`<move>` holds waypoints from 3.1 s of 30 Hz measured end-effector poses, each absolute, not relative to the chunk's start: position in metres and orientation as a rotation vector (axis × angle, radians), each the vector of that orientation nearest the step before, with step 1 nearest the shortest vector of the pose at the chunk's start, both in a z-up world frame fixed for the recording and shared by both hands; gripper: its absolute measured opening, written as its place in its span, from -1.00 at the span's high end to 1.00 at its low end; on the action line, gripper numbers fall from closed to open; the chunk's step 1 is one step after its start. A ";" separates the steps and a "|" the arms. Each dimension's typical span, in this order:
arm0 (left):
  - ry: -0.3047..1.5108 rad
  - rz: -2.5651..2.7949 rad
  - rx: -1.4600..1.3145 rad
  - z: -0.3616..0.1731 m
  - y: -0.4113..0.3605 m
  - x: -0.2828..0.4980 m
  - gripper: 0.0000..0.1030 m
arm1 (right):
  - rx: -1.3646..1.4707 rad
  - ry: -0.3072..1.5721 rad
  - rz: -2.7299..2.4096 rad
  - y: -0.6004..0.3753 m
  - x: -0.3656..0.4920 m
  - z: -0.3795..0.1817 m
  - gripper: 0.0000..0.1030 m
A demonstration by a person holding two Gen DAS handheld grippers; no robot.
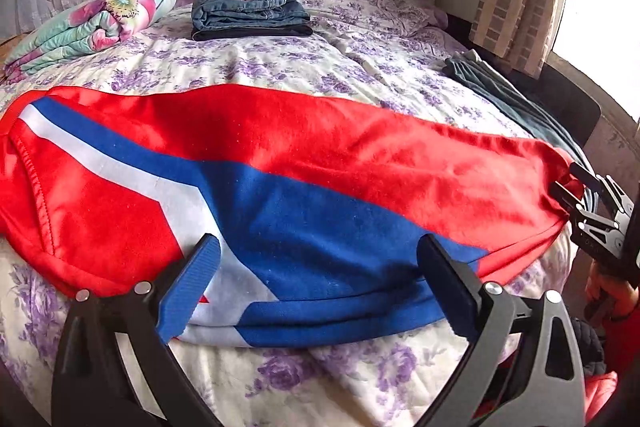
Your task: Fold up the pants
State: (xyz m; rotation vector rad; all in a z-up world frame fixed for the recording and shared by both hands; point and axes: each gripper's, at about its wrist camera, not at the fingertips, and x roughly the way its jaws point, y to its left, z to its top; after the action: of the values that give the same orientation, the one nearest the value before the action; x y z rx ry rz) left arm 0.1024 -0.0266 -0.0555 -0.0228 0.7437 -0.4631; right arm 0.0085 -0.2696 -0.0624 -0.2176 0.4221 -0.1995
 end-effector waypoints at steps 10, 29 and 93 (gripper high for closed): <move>0.865 -0.412 0.073 -0.057 -0.075 0.153 -0.90 | -0.043 0.668 0.036 -0.217 0.104 -0.082 -0.78; 0.869 -0.176 -0.091 -0.061 0.049 0.226 -0.90 | 0.025 0.734 0.088 -0.194 0.127 -0.071 -0.93; 0.774 -0.299 -0.002 -0.067 0.012 0.135 -0.90 | -0.024 0.884 0.588 -0.085 0.212 -0.058 0.85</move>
State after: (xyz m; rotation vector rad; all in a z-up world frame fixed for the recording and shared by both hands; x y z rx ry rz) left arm 0.1355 0.0117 -0.0665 -0.0016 0.7737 -0.2992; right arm 0.2118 -0.0849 -0.0580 -0.0240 0.8837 0.5876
